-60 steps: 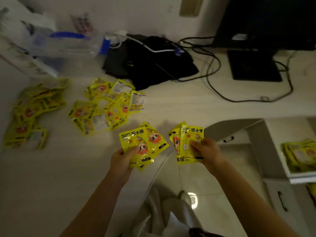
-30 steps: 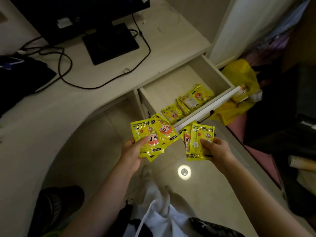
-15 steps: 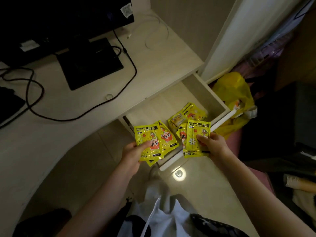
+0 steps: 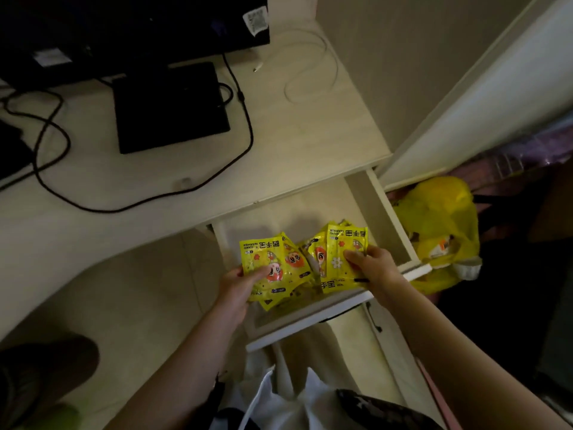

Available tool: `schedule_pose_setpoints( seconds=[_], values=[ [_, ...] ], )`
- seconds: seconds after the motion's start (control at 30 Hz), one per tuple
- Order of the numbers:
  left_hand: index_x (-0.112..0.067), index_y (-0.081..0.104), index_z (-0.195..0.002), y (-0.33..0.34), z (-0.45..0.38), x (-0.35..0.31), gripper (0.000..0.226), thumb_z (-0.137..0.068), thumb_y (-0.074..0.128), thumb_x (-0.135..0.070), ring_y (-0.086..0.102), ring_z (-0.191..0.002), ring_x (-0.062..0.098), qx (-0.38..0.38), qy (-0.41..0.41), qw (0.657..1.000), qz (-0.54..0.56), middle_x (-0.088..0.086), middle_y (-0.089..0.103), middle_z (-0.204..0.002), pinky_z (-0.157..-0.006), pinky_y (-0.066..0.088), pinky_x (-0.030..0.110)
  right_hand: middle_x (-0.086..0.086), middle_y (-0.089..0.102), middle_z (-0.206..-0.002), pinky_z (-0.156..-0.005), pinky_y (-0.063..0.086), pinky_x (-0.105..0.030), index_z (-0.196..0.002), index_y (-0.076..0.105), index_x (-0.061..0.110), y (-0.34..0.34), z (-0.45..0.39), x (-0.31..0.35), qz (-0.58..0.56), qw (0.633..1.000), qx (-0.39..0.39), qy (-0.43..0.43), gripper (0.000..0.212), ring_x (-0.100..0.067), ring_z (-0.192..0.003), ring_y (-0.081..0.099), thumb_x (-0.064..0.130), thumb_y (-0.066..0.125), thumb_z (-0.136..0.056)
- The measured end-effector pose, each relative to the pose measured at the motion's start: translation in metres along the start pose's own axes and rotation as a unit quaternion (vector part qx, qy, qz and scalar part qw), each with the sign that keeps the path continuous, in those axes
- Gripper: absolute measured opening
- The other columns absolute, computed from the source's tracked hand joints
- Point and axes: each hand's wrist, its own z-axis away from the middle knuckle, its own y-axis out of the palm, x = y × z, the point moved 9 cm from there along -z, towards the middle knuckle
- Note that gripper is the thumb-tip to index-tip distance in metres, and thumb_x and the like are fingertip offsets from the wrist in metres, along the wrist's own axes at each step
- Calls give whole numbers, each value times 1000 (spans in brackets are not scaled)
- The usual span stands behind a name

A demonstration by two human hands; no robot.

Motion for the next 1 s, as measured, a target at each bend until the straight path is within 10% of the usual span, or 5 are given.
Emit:
schedule_pose_setpoints(
  seconds=[0.2,0.53,0.83,1.0],
  values=[
    [-10,71,-92,15,-6,19,59,-42,91,-35,68,-95,34,-58,-16,997,43,12,75,-92,-95,47,58,-21,68,-103,-87,54,-54,-92,64,11,1,-38,15,80,995,60,2,7,-38,-97,66,11,66,-85],
    [-11,72,-82,15,-58,16,21,-66,84,-18,70,-75,28,-130,-15,991,16,16,74,-86,-69,58,39,-5,64,-76,-57,54,-26,-94,66,6,51,-109,21,145,985,97,-14,7,-19,-67,62,8,64,-87],
    [-15,69,-95,36,-118,10,26,-76,77,-30,63,-77,17,-136,-9,991,-11,4,70,-87,-62,45,26,-20,67,-100,-89,52,-56,-110,62,-2,95,-155,-11,68,986,118,93,26,-35,-92,65,2,65,-84],
    [-12,67,-94,27,-129,17,8,-87,65,-16,56,-67,13,-147,-13,987,-63,1,62,-76,-55,41,23,-12,65,-82,-77,54,-43,-94,65,4,82,-176,-19,80,989,98,78,11,-24,-72,63,-1,63,-84]
  ],
)
